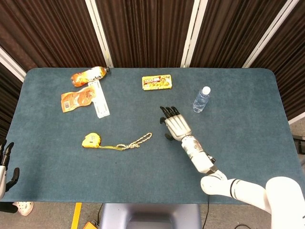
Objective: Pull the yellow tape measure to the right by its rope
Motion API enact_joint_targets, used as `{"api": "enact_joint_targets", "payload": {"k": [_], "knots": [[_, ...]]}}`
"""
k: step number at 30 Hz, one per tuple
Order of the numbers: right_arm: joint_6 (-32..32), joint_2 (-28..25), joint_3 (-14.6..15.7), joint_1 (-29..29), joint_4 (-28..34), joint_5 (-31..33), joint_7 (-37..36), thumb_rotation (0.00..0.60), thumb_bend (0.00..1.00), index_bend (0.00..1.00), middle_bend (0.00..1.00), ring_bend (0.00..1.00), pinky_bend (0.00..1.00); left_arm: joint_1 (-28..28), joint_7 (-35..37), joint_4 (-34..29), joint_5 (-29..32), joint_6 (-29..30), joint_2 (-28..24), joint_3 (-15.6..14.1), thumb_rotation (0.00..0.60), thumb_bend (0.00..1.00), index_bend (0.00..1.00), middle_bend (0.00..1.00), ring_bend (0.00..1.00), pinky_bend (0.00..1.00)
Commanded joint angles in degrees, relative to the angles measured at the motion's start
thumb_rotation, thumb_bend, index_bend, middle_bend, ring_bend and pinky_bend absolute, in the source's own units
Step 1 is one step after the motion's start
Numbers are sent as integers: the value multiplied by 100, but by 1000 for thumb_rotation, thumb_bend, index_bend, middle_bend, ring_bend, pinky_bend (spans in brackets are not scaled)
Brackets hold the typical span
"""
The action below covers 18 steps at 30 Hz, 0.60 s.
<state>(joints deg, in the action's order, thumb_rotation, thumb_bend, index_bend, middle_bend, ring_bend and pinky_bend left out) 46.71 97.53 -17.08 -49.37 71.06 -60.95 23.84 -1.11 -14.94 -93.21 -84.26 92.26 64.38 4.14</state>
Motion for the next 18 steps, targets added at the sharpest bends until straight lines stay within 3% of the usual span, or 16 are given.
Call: {"api": "enact_joint_targets", "payload": {"k": [1, 18], "knots": [[-138, 237, 9, -180, -269, 39, -129, 600, 403, 473, 76, 85, 0, 23, 3, 7, 39, 24, -8, 18, 600, 459, 0, 0, 0, 109], [-493, 1149, -28, -776, -1524, 146, -435, 600, 403, 497, 76, 85, 0, 102, 100, -19, 74, 142, -79, 66, 600, 459, 0, 0, 0, 109]]}}
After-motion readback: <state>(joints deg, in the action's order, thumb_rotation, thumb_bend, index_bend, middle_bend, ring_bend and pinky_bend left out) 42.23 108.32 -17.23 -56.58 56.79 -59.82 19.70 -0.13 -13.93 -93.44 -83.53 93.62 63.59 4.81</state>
